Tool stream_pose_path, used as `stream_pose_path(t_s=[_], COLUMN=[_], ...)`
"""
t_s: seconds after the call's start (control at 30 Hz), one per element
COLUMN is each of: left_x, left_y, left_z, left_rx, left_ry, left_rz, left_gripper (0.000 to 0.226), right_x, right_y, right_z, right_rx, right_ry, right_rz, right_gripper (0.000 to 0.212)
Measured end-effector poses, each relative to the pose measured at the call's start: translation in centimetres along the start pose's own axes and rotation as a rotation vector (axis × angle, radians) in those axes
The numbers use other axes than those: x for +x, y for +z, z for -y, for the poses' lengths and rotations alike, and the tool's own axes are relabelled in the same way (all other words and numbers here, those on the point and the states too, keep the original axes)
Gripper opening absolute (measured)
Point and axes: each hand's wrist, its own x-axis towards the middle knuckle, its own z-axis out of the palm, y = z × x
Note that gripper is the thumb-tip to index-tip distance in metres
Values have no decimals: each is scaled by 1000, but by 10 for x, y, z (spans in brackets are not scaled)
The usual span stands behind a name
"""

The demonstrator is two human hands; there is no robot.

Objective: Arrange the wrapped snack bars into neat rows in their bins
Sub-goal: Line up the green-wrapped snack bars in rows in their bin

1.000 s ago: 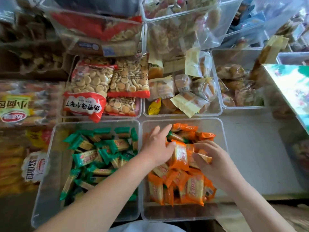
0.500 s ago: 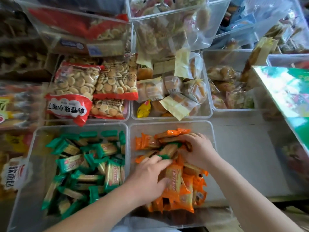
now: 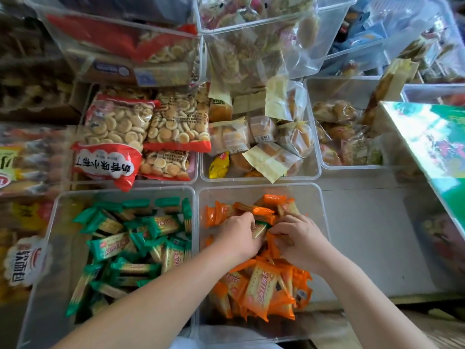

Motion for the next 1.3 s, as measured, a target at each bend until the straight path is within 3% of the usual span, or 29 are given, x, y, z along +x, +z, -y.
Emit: stream_pose_path(t_s=[0.1, 0.3, 0.57, 0.63, 0.7, 0.83, 0.97, 1.3], left_x=[-20, -76, -118, -123, -124, -114, -77, 30], left_y=[-10, -45, -75, -76, -72, -61, -50, -19], left_z=[4, 47, 123, 131, 129, 100, 60, -4], left_rx=[-31, -74, 8, 115, 71, -83, -60, -58], left_ry=[37, 74, -126, -167, -116, 97, 241, 224], left_rz=[-46, -273, -467, -432, -387, -346, -241, -49], left_gripper=[39, 36, 41, 53, 58, 49, 44, 77], right_x=[-18, -41, -23, -22, -21, -26, -42, -50], right_y=[-1, 17, 13, 17, 22, 22, 14, -1], right_z=[9, 45, 127, 132, 126, 89, 50, 11], right_rx=[88, 186, 247, 300, 323, 252, 331, 446], right_ry=[11, 21, -89, -107, -52, 168, 268, 344], right_rz=[-47, -336, -206, -190, -248, -367, -329, -304], right_gripper=[32, 33, 25, 22, 11, 45, 53, 51])
